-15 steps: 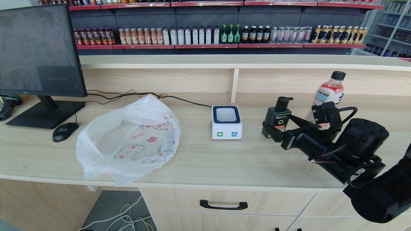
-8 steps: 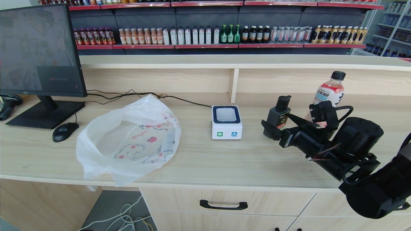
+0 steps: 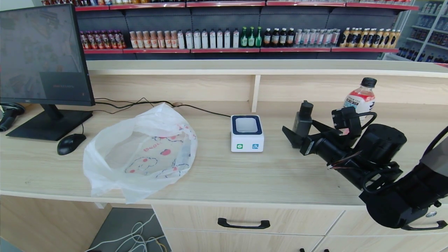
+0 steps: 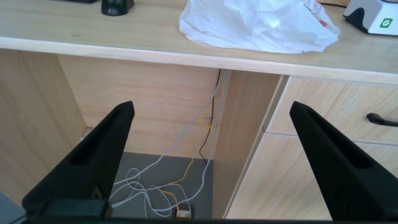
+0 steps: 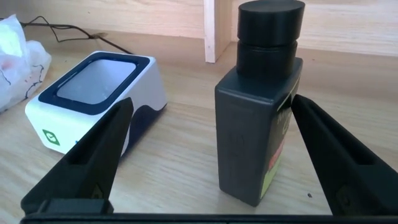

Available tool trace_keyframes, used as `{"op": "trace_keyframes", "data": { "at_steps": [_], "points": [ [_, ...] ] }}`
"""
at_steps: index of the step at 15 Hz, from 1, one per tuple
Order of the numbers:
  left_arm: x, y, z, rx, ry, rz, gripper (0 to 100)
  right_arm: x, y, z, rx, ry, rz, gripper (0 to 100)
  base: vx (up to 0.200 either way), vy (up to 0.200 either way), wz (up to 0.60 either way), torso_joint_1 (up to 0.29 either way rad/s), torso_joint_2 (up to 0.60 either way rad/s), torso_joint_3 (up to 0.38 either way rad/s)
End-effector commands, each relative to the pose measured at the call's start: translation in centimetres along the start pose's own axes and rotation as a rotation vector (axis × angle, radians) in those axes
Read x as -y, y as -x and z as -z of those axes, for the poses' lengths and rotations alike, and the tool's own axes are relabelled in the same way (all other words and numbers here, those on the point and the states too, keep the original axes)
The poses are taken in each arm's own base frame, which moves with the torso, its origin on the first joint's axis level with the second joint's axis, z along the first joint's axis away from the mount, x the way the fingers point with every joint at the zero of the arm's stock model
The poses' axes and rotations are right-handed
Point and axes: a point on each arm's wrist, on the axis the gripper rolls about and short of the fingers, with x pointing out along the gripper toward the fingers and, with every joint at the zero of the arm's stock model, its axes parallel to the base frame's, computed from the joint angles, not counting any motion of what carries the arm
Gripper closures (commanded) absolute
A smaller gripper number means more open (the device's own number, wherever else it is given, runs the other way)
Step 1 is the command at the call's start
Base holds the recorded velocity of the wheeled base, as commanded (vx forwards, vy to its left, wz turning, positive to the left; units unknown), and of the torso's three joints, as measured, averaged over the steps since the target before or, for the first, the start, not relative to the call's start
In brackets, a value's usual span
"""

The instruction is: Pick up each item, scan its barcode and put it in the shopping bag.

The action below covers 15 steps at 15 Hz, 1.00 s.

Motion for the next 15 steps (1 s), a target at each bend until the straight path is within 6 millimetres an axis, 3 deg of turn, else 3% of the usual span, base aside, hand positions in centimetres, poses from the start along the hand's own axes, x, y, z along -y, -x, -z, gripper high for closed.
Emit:
{"op": "trace_keyframes", "data": {
  "at_steps": [1,8,11,15],
  "points": [
    [0.0,0.0,0.0,0.001,-0.001,0.0,0,0.0,-0.4,0.8,-0.015,-0.001,0.0,0,0.0,0.0,0.0,0.0,0.0,0.0],
    [0.0,0.0,0.0,0.002,-0.003,0.0,0,2.2,-1.5,1.1,0.002,0.01,0.059,0,0.0,0.0,0.0,0.0,0.0,0.0],
    [0.0,0.0,0.0,0.002,-0.003,0.0,0,2.8,-3.3,0.8,0.054,0.019,0.068,0,0.0,0.0,0.0,0.0,0.0,0.0],
    [0.0,0.0,0.0,0.001,-0.004,0.0,0,3.1,-4.3,1.6,0.066,0.023,0.11,0,0.0,0.0,0.0,0.0,0.0,0.0]
  ]
}}
